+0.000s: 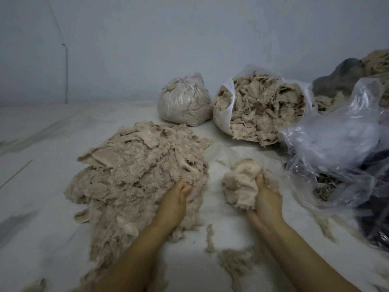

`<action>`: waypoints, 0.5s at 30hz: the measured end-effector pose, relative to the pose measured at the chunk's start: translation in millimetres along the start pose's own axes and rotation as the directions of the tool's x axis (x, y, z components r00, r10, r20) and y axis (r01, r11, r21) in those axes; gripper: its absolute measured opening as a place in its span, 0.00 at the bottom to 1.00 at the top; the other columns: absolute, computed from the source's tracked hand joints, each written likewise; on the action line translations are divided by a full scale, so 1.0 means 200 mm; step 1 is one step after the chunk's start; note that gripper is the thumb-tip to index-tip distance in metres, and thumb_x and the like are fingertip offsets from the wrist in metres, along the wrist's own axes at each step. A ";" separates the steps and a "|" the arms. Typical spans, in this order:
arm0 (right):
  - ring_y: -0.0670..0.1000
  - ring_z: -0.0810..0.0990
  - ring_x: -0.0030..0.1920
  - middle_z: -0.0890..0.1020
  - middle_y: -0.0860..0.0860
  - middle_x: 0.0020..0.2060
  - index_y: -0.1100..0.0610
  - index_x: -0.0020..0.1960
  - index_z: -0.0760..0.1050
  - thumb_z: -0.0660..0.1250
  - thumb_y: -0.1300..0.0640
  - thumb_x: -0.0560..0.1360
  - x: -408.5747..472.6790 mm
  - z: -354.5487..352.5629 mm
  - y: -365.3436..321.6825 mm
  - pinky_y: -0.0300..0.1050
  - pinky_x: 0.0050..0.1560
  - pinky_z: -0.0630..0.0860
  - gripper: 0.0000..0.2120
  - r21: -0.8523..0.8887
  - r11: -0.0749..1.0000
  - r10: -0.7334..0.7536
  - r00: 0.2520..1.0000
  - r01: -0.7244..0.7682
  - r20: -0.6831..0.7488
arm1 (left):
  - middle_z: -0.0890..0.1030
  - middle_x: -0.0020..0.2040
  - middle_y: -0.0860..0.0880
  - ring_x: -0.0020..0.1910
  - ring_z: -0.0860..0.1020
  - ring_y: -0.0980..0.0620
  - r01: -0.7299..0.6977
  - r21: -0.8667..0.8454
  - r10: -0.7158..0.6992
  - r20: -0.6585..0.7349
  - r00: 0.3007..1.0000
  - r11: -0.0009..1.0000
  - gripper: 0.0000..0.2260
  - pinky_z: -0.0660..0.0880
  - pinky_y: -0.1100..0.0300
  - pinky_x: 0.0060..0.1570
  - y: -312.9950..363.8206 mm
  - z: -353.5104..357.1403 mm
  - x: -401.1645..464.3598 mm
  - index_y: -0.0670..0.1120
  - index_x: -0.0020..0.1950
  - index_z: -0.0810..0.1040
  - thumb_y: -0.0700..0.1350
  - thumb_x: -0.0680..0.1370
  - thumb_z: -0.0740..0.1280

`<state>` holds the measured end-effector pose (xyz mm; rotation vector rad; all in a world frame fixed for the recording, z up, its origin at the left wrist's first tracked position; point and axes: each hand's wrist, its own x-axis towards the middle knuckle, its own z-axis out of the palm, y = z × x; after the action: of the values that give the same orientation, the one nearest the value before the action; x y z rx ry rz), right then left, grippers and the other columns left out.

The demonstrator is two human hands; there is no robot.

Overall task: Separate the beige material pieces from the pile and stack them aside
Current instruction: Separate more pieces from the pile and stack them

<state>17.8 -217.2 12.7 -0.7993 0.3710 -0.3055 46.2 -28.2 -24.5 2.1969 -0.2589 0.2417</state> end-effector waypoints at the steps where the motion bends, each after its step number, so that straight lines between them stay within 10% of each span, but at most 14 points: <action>1: 0.45 0.83 0.30 0.83 0.52 0.38 0.59 0.45 0.77 0.62 0.59 0.79 0.02 -0.01 -0.03 0.38 0.29 0.79 0.07 -0.068 0.998 0.013 0.998 -0.009 0.055 | 0.68 0.32 0.53 0.31 0.66 0.58 -0.010 0.021 0.010 0.010 1.000 1.000 0.14 0.62 0.61 0.33 0.00 -0.03 0.00 0.49 0.36 0.65 0.44 0.82 0.57; 5: 0.54 0.85 0.42 0.86 0.58 0.43 0.64 0.49 0.81 0.67 0.57 0.76 0.00 -0.01 0.00 0.43 0.40 0.82 0.11 -0.433 0.888 0.300 0.907 -0.151 0.297 | 0.77 0.40 0.65 0.41 0.75 0.71 0.050 -0.266 -0.006 0.164 0.986 0.963 0.08 0.70 0.71 0.44 0.16 -0.06 0.01 0.59 0.45 0.74 0.60 0.77 0.60; 8: 0.60 0.84 0.49 0.84 0.62 0.48 0.67 0.53 0.80 0.68 0.55 0.75 -0.04 0.00 0.05 0.50 0.50 0.81 0.15 -0.440 0.889 0.309 0.876 -0.127 0.371 | 0.82 0.52 0.50 0.51 0.80 0.54 0.367 -0.565 -0.139 0.404 0.904 0.739 0.17 0.75 0.55 0.56 0.26 0.00 0.02 0.47 0.54 0.79 0.56 0.72 0.71; 15: 0.47 0.79 0.35 0.80 0.50 0.35 0.57 0.41 0.73 0.67 0.56 0.77 -0.02 0.00 0.09 0.42 0.38 0.75 0.07 -0.643 0.702 -0.100 0.936 0.306 0.337 | 0.71 0.29 0.47 0.23 0.66 0.54 0.371 -0.560 -0.227 0.311 0.923 0.741 0.08 0.60 0.66 0.20 0.28 0.04 -0.02 0.43 0.43 0.73 0.45 0.79 0.64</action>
<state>15.9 -202.9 0.2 -1.6205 0.1123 -0.2552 27.0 -67.0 11.8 1.5720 -0.0770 -0.2530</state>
